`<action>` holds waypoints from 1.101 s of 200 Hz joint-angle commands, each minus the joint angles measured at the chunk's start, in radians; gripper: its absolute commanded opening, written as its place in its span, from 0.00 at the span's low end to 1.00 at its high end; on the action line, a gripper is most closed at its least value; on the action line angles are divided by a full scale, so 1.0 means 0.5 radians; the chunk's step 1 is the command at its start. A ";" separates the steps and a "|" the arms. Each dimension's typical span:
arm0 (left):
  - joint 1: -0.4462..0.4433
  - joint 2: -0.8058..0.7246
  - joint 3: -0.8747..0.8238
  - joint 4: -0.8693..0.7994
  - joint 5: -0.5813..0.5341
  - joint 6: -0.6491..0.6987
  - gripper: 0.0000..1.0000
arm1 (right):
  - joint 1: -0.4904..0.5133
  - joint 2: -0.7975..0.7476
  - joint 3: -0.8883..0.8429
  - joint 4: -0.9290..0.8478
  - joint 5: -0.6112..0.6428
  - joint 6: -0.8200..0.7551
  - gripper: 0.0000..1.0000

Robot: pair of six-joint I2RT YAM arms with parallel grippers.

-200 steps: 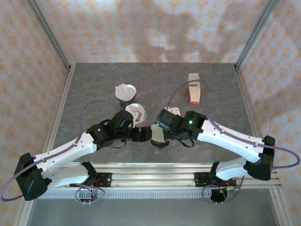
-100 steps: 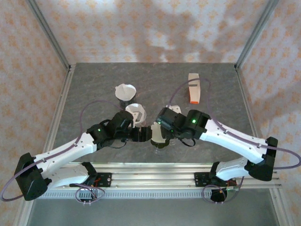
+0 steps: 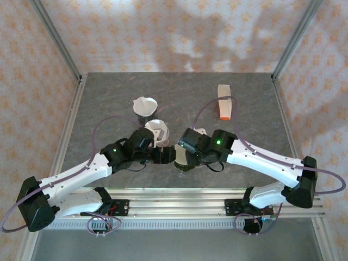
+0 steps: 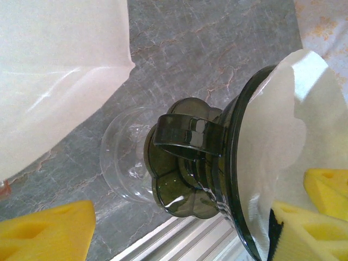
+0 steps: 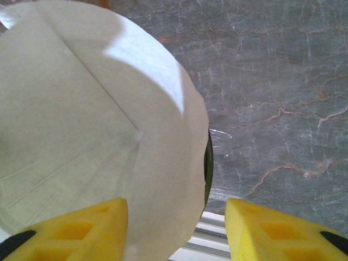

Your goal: Place the coffee filter in the dripper

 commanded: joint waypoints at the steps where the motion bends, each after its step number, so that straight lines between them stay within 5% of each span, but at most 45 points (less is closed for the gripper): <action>1: -0.017 -0.009 -0.034 0.040 -0.027 -0.023 0.77 | 0.013 -0.056 -0.038 -0.025 0.038 0.029 0.46; 49: -0.019 -0.015 -0.055 0.050 -0.026 -0.034 0.77 | 0.013 -0.055 -0.032 -0.010 0.053 0.030 0.45; 117: -0.019 -0.001 -0.052 0.064 -0.020 -0.032 0.78 | -0.080 0.027 0.131 0.060 0.039 -0.026 0.65; 220: -0.016 -0.003 -0.055 0.070 -0.031 -0.034 0.78 | -0.232 0.238 0.067 0.132 -0.194 -0.181 0.67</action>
